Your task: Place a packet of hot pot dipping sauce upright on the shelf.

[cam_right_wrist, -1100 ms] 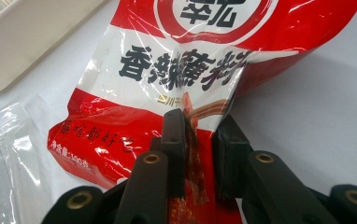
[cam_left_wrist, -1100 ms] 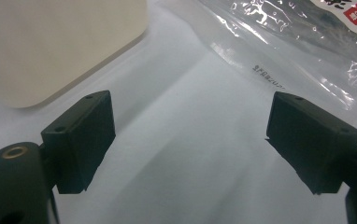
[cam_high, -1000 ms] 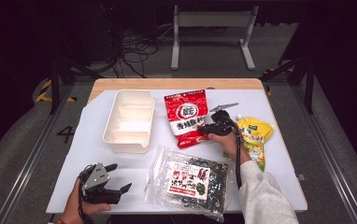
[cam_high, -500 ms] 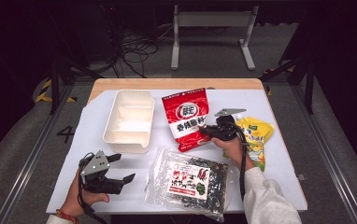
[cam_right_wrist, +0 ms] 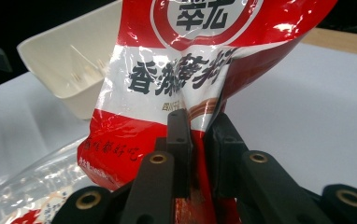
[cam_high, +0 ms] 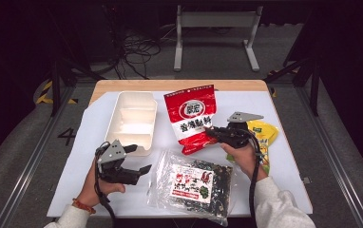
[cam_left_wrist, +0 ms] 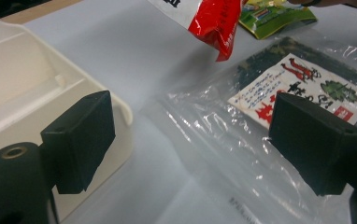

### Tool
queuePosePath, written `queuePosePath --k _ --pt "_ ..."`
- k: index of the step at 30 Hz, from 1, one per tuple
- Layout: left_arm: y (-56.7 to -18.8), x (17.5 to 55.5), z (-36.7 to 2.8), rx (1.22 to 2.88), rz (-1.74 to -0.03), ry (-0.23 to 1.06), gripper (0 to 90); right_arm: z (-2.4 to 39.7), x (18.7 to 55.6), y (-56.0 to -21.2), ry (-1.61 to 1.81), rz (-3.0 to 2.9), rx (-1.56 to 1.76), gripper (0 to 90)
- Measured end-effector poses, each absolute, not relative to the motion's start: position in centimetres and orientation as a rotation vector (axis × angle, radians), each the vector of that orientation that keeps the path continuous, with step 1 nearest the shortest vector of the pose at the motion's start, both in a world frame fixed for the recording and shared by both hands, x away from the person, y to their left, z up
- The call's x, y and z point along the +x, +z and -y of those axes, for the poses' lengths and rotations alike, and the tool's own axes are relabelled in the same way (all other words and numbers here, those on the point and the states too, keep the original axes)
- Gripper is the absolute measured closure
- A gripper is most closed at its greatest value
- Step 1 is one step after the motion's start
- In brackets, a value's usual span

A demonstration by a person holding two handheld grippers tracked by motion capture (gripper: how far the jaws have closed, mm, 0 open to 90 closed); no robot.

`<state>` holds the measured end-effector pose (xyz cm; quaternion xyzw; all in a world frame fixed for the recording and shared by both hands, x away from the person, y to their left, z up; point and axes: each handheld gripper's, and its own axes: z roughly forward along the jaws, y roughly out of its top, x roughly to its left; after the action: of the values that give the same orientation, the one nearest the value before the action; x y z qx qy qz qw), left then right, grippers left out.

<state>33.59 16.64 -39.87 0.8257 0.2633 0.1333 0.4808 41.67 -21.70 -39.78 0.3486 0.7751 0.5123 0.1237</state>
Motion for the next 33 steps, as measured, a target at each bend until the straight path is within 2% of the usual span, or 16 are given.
queuePosePath --k 5,12,21,29,30,33 --pt "-39.2 34.2 -14.3 1.990 -0.632 0.324 15.3 22.0 39.9 -39.0 1.541 -2.242 0.947 80.5" --pt "-39.1 35.6 -11.5 1.959 -0.639 0.238 15.1 21.8 38.1 -38.6 1.625 -2.216 0.894 80.5" --pt "-38.9 36.3 -9.8 1.942 -0.619 0.200 15.8 20.9 36.1 -38.3 1.681 -2.213 0.806 80.4" --pt "-39.1 37.2 -9.2 1.914 -0.619 0.160 28.6 19.6 35.1 -39.1 1.693 -2.226 0.751 80.4" --pt "-39.0 37.2 -9.2 1.906 -0.605 0.150 31.2 19.3 34.9 -39.2 1.689 -2.231 0.739 80.3" --pt "-38.9 37.1 -9.2 1.885 -0.577 0.142 46.6 18.8 34.5 -39.3 1.679 -2.247 0.710 80.3"
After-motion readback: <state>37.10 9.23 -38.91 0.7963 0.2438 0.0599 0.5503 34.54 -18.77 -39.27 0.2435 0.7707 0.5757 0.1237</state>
